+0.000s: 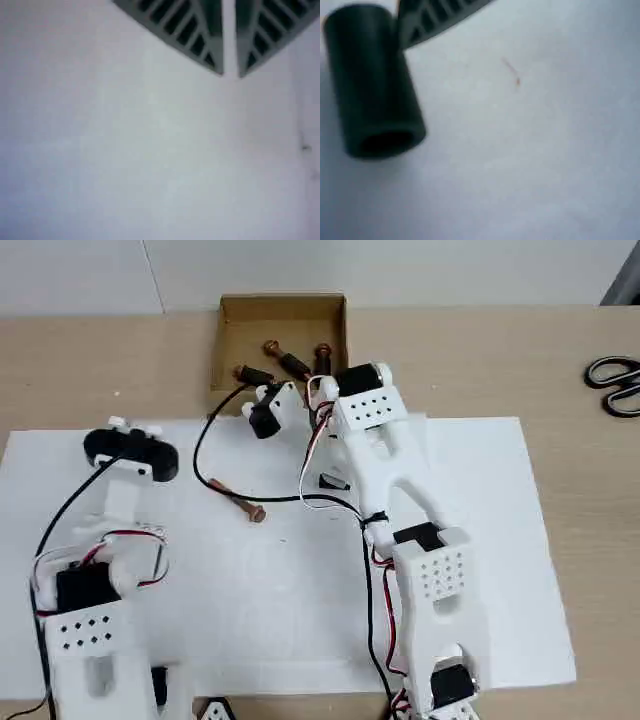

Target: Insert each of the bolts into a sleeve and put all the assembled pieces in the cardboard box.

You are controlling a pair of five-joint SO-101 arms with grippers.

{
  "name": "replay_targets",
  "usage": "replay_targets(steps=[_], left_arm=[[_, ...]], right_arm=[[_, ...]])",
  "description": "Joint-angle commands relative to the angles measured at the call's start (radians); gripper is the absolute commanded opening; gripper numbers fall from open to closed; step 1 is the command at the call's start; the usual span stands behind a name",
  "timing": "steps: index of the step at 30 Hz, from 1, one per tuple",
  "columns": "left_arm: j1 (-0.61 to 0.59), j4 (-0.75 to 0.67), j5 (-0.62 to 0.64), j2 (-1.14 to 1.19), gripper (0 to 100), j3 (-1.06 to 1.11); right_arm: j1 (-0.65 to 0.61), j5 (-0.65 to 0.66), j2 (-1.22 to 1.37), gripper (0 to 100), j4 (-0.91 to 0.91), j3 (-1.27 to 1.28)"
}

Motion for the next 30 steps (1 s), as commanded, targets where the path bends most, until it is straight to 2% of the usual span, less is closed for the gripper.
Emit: replay_targets(steps=[1,8,18,24,30], left_arm=[[-0.061,0.008,-0.021,-0.008,0,-0.036],[-0.074,0.008,-0.035,-0.008,0,-0.036],[-0.071,0.006,-0.035,-0.002,0,-0.035],[-0.071,0.008,-0.035,-0.006,0,-0.035],[-0.071,0.008,-0.035,-0.006,0,-0.035]], right_arm=[[-0.007,0.005,0.010,16.9,-0.031,-0.005],[-0.013,0.002,0.054,16.9,-0.061,-0.005],[-0.094,-0.035,0.061,16.9,-0.045,-0.005],[-0.087,-0.032,0.067,16.8,-0.061,0.000],[-0.058,-0.034,0.125,6.5,-0.054,-0.002]])
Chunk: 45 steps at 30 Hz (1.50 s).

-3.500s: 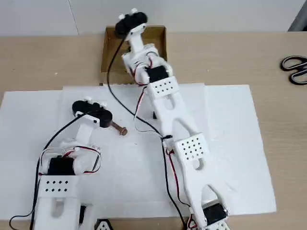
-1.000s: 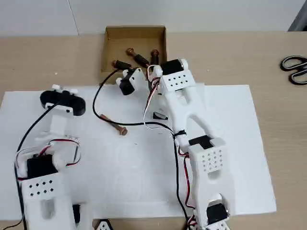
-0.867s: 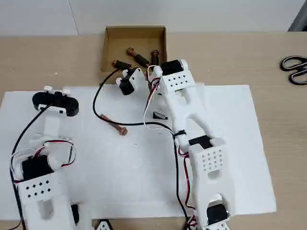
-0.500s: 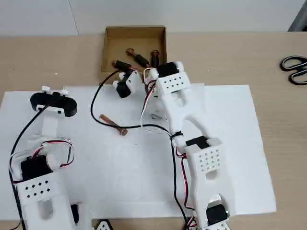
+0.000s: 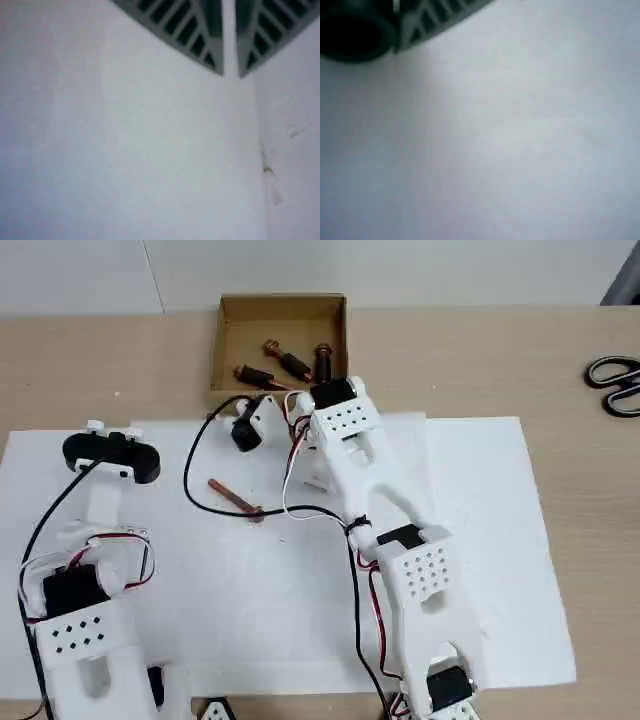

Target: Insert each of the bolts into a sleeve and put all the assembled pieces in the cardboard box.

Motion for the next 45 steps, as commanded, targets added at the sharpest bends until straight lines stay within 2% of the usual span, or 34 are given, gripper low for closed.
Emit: replay_targets(steps=[1,10,15,21,45], left_arm=[[-0.002,0.008,-0.008,-0.006,0,-0.035],[0.000,0.008,-0.008,-0.006,0,-0.036],[0.000,0.008,-0.008,-0.006,0,-0.036],[0.000,0.009,-0.008,-0.006,0,-0.041],[0.000,0.009,-0.008,-0.006,0,-0.042]], right_arm=[[0.015,-0.012,0.030,5.8,0.005,0.012],[0.050,-0.041,0.035,6.5,0.045,0.000],[0.061,-0.087,0.012,21.4,0.099,-0.049],[0.065,-0.081,-0.021,13.8,0.114,-0.049],[0.091,-0.089,-0.097,13.8,0.148,-0.046]])
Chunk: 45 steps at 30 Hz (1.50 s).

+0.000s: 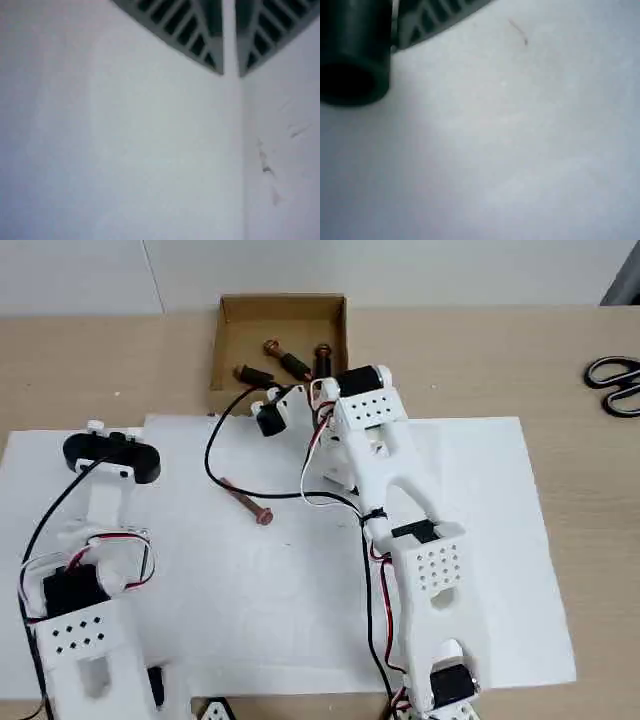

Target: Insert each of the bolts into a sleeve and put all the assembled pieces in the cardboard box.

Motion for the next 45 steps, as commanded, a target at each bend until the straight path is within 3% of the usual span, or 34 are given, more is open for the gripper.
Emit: replay_targets(steps=[1,18,24,29,38,45], left_arm=[[0.000,0.009,-0.008,-0.006,0,-0.042],[0.000,0.008,-0.023,-0.006,0,-0.039],[0.000,0.008,-0.023,-0.006,0,-0.039],[0.000,0.018,-0.021,-0.006,0,-0.045],[0.002,0.180,-0.015,0.000,0,-0.217],[0.017,0.279,-0.020,0.005,0,-0.306]], right_arm=[[0.008,-0.012,-0.065,13.8,0.021,-0.008],[0.007,-0.012,0.036,13.1,0.001,-0.008],[0.005,-0.012,0.036,0.8,0.002,-0.008],[0.008,-0.015,-0.013,1.3,0.013,-0.014],[0.018,-0.127,-0.309,0.5,0.016,-0.009],[0.143,-0.298,-0.472,0.4,0.030,-0.006]])
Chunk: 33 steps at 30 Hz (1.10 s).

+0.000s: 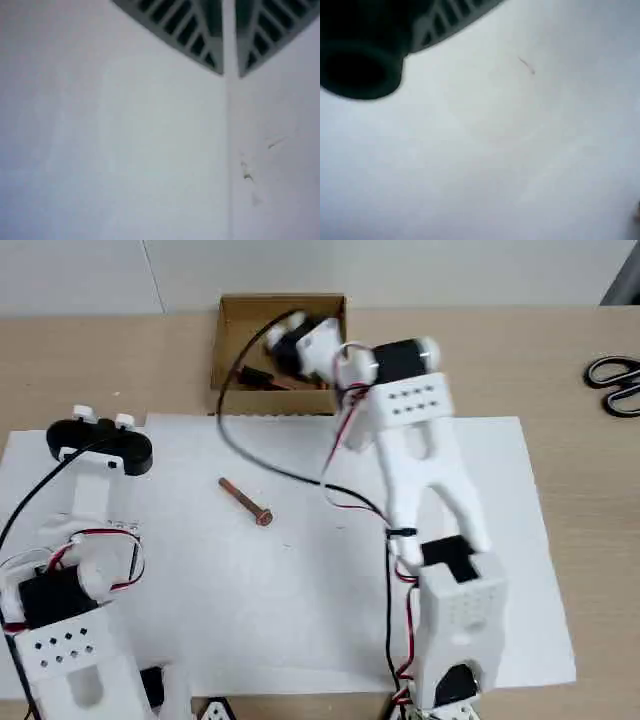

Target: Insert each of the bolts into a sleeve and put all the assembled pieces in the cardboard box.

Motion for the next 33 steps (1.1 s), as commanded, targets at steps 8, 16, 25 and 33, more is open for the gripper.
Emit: replay_targets(steps=[8,16,25,33], left_arm=[[0.107,0.038,-0.020,0.262,0,-0.139],[0.130,0.199,-0.020,0.720,0,-0.595],[0.255,0.226,-0.272,0.956,0,-0.704],[0.381,0.226,-0.597,1.057,0,-0.780]], right_arm=[[0.216,-0.226,-0.384,0.4,0.024,0.293],[0.378,-0.262,-0.828,0.4,0.016,0.726],[0.562,-0.215,-1.193,0.4,0.015,1.088],[0.624,-0.140,-1.395,0.4,0.002,1.263]])
